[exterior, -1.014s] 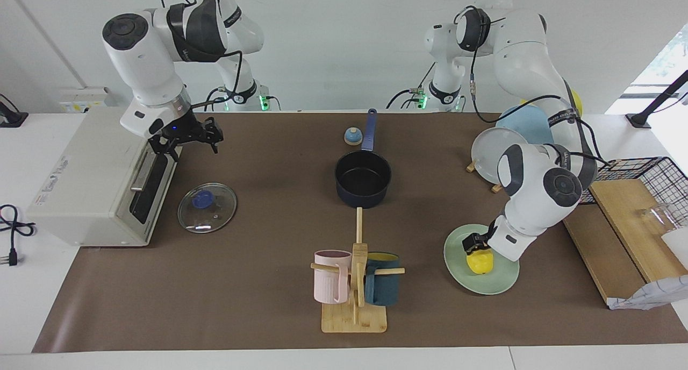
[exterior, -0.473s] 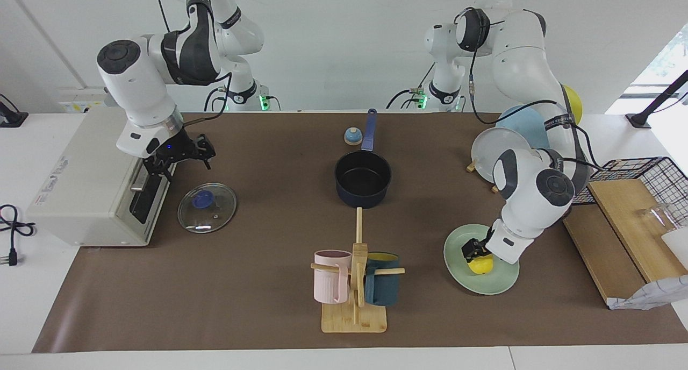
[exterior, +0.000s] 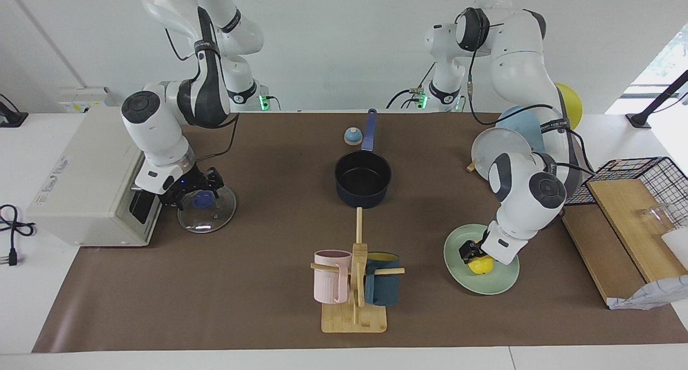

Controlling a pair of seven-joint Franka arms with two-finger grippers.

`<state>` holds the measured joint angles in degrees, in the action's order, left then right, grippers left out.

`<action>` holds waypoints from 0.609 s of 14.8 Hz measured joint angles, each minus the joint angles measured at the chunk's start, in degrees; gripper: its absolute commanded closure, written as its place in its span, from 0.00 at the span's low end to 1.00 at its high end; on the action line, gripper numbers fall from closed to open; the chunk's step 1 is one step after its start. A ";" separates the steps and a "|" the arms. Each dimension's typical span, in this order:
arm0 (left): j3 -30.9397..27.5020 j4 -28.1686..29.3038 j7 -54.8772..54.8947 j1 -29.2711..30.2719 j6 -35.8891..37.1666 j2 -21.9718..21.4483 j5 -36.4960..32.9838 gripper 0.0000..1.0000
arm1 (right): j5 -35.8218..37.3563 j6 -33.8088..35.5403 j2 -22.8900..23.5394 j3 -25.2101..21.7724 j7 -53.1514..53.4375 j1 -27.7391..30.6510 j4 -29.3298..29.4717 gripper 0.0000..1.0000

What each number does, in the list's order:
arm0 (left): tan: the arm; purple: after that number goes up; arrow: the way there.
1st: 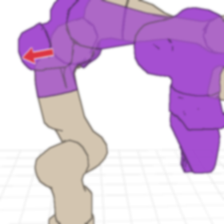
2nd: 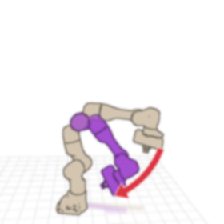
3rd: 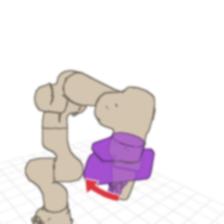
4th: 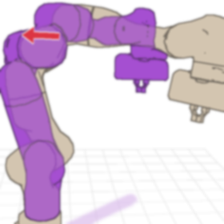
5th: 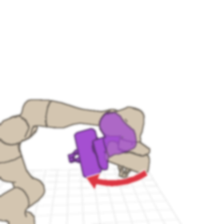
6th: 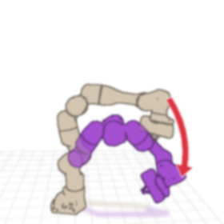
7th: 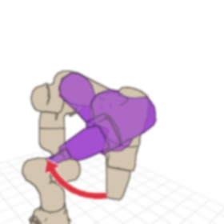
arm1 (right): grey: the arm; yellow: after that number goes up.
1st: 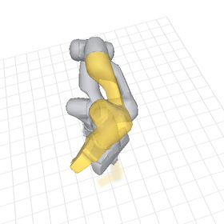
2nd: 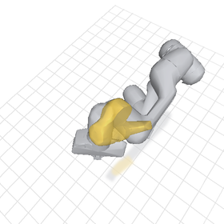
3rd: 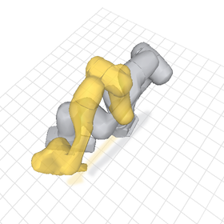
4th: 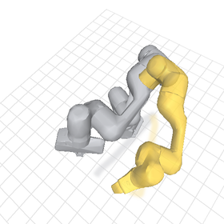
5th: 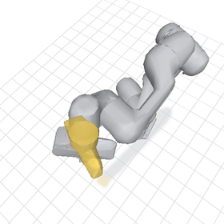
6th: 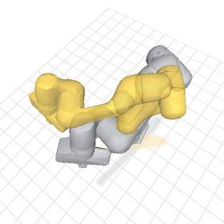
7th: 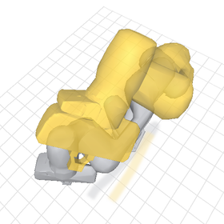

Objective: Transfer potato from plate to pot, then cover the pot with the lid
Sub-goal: 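Grasp the yellow potato with the left gripper while the right gripper reaches the lid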

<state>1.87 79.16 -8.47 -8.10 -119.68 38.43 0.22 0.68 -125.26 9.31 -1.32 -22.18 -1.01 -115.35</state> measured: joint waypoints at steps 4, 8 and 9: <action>0.02 -0.14 0.00 -0.36 0.29 -0.71 -0.54 1.00 | -0.05 -3.83 0.49 -0.03 0.00 0.53 -3.27 0.00; 0.32 -4.32 -1.23 -0.94 7.39 -4.78 1.52 1.00 | -0.11 -8.65 -0.03 -0.05 0.00 0.72 -8.28 0.00; 0.36 -4.51 -2.80 -1.13 10.65 -8.10 2.55 1.00 | -0.11 -9.60 -0.26 -0.06 0.00 0.83 -9.37 0.00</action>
<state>2.22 74.65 -11.27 -9.24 -109.04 30.33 2.76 0.57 -134.86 9.05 -1.38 -22.18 -0.17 -124.72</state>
